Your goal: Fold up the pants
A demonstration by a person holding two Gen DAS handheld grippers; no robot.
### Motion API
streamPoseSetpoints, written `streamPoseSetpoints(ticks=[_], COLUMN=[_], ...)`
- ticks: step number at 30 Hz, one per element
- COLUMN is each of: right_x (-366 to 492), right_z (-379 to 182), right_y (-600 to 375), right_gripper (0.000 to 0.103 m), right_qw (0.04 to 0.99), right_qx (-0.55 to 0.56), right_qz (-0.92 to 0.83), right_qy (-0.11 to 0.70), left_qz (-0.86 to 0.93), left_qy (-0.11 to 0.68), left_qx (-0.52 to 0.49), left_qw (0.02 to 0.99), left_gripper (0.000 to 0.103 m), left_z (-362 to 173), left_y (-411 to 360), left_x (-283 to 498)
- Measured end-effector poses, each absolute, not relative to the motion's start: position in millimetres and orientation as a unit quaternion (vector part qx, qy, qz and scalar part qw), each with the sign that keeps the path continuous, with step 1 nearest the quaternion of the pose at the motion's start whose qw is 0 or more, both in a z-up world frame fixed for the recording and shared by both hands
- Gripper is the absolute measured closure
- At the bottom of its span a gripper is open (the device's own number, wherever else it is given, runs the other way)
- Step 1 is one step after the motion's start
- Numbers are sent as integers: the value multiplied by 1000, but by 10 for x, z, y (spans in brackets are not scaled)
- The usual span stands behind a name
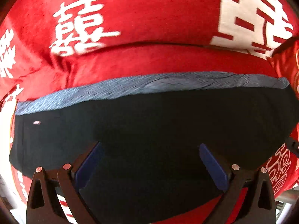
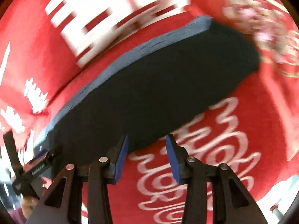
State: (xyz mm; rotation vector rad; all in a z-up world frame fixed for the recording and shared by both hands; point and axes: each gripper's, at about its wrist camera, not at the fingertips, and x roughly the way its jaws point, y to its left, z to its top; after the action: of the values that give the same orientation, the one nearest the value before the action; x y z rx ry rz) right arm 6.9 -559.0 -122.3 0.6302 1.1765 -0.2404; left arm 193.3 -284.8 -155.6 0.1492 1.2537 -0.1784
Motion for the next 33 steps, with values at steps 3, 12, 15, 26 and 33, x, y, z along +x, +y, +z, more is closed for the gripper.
streamPoseSetpoints(ticks=[3,12,15,26,33], right_x=[-31,82,94,-416,-449], right_z=[-1213,-1098,-1065,-1272,-1168], right_y=[-6061,-6749,-6725,-6800,-6301], right_gripper=[58,92,92,56,56], right_qw=[773,789,802,735,752], right_qx=[312,332,295,353,357], right_qz=[-178,-188,-183,-236,-164], right_qy=[523,481,486,528,528], left_qz=[-67,-56,-53,-51,-50], left_qy=[602,588,584,582,586], left_qx=[97,88,91,90,88], left_qw=[790,802,805,807,804], left_gripper=[0,0,0,0,0], left_z=[-1706,-1736,-1751,-1750,-1750], left_y=[-3043,-3067,-3083,-3096,-3104], left_x=[1939,1885,1873,1851,1856])
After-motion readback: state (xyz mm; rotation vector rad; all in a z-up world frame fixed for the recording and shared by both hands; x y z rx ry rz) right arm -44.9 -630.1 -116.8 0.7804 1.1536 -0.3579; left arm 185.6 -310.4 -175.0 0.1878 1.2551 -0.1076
